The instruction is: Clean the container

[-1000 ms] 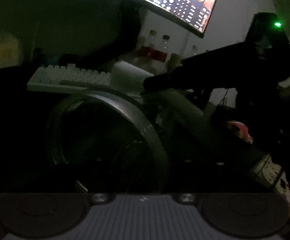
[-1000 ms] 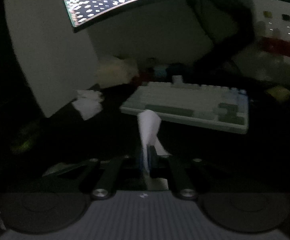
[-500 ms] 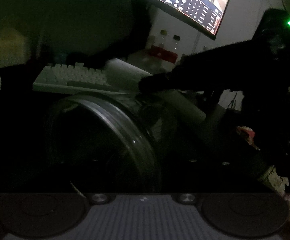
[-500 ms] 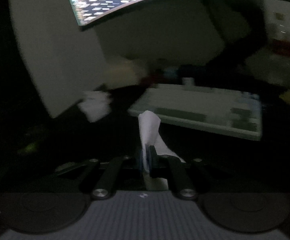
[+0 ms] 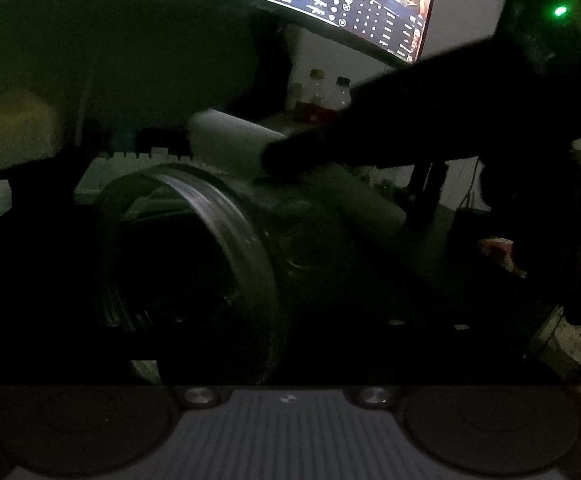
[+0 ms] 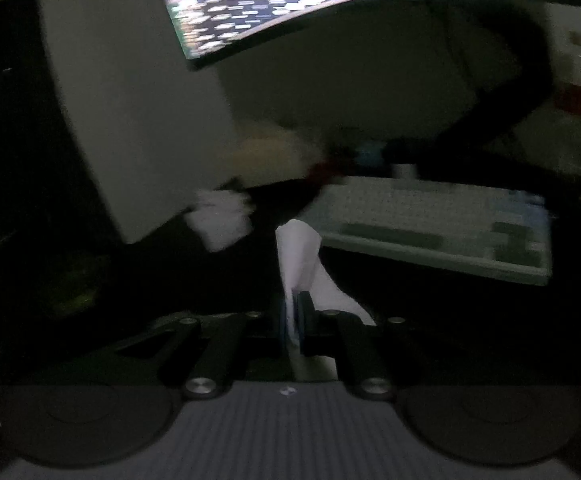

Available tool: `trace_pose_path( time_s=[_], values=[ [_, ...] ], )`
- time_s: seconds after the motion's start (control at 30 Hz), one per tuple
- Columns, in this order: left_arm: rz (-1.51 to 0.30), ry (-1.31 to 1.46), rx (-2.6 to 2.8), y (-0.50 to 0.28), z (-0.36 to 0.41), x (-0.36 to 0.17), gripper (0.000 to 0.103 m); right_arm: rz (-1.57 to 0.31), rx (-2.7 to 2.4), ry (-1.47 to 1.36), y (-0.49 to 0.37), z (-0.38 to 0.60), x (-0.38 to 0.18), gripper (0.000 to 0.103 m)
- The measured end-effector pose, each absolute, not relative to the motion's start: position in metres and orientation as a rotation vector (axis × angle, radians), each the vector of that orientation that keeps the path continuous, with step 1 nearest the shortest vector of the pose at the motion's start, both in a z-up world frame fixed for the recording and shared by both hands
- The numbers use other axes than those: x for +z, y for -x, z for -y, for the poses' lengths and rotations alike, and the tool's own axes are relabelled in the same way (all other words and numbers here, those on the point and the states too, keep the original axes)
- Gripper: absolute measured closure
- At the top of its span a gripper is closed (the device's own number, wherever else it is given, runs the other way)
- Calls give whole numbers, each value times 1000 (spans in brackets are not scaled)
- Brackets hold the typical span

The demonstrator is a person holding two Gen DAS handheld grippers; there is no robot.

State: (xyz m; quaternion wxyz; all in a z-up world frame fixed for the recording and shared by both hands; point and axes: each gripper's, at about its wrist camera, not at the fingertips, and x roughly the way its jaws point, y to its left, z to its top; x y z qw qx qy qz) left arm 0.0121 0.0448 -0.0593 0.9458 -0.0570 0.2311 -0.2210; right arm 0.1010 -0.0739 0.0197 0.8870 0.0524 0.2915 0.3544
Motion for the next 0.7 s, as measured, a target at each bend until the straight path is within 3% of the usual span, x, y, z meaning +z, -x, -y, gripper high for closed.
trace_pose_path(
  time_s=[0.27,0.43,0.7],
  values=[
    [-472,153,-437,-25,-58,-59,32,-597,700,-107,-106,72,17,95],
    [-485,143,-406,-32,-58,-57,32,-610,562,-127,-130,82,14,95],
    [-488,152,-403,-33,-59,-57,33,-604,850,-101,-102,44,17,95]
  ],
)
